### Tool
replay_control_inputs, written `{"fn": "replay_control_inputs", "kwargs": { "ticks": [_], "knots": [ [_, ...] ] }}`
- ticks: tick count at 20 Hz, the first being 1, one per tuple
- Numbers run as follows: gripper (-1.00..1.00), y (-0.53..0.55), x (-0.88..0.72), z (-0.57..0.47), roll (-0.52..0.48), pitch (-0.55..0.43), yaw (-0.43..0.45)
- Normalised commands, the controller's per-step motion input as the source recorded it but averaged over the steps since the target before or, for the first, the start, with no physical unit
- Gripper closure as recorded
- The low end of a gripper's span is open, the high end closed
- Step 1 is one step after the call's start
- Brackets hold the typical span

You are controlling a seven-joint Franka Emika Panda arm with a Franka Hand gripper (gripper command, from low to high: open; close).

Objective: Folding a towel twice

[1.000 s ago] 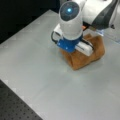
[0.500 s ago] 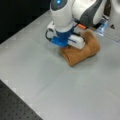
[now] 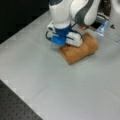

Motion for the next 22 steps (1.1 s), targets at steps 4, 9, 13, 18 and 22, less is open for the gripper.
{"fn": "replay_control_inputs", "kwargs": {
  "ticks": [4, 9, 13, 18, 22],
  "knots": [
    [1.00, 0.21, 0.04, -0.36, 0.117, -0.210, -0.091],
    [1.00, 0.17, 0.07, -0.39, 0.071, -0.158, -0.031],
    [1.00, -0.03, 0.16, -0.38, 0.007, -0.113, 0.025],
    [1.00, -0.21, 0.22, -0.34, -0.050, -0.076, 0.016],
    [-1.00, -0.27, 0.24, -0.30, -0.102, -0.024, 0.026]
  ]
}}
